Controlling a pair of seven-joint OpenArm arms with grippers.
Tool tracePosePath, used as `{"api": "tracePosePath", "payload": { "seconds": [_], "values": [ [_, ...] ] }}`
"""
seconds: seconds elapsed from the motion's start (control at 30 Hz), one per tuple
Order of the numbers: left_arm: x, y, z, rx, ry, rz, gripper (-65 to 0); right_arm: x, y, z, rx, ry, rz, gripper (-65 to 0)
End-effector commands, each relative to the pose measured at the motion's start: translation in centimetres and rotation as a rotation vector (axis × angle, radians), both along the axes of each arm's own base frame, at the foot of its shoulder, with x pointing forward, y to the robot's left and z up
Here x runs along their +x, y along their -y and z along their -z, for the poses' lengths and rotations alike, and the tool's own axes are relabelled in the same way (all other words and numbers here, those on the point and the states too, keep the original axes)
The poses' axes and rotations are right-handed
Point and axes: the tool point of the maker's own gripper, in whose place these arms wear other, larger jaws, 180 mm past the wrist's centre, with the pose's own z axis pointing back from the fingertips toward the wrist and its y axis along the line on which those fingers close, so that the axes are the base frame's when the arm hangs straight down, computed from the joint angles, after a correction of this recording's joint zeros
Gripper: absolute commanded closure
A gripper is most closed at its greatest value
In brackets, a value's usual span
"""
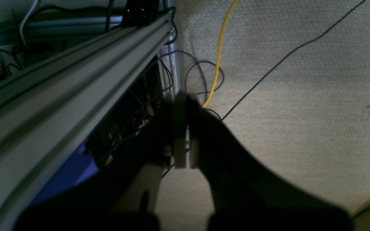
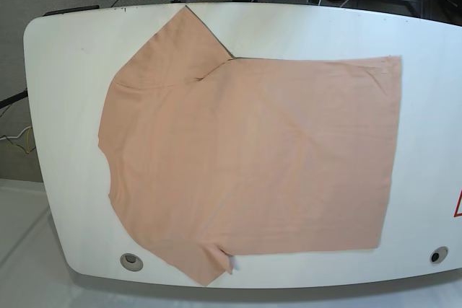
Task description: Fold the T-shirt properly
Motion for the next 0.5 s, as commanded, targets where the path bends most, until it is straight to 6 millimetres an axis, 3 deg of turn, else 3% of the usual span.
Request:
{"api": "tracePosePath", "payload": {
  "seconds": [0.0,0.47],
  "values": [
    [0.26,0.34,-0.12,-0.006,0.021,0.003,0.0,0.18,0.32,-0.04,0.001,0.011,0.005,0.0],
    [-0.04,0.35,-0.11,-0.006,0.017,0.0,0.0,-0.15,0.21,-0.05,0.005,0.008,0.0,0.0]
  ]
}}
